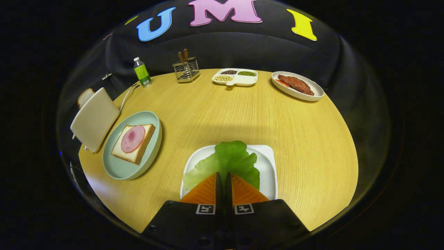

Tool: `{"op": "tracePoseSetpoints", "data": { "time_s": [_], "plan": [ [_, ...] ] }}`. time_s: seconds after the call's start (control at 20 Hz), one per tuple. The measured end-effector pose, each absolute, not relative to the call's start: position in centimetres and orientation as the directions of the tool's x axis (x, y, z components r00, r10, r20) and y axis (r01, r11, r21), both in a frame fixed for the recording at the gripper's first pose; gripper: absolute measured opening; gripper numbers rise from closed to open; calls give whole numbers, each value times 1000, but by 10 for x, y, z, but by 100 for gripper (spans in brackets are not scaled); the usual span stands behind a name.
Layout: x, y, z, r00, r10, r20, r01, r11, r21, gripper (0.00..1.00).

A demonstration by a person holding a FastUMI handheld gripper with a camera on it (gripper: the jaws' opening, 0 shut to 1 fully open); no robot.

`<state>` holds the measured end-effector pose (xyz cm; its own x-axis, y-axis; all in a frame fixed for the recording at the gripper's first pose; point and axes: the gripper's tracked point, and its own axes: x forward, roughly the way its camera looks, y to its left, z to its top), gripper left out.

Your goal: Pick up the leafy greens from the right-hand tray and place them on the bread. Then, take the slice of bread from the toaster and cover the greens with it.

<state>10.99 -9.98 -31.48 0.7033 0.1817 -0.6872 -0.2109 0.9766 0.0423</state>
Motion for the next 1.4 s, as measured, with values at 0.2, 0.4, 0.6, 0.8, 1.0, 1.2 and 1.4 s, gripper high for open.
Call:
{"op": "tracePoseSetpoints", "data": {
  "time_s": [0.2,0.4,0.6,0.8,1.0,1.2,1.4],
  "plan": [
    [111,-92,-271,745,176,-643,-201,979,34,5],
    [108,-77,-229,772,171,-612,-205,979,14,5],
    [104,-42,-190,788,204,-581,-233,972,25,5],
    [105,10,-159,795,260,-548,-285,958,40,5],
    [104,74,-155,773,332,-541,-364,930,49,5],
    [107,117,-175,747,361,-558,-421,907,22,5],
    [116,137,-199,732,348,-586,-429,903,1,5]
  ]
}}
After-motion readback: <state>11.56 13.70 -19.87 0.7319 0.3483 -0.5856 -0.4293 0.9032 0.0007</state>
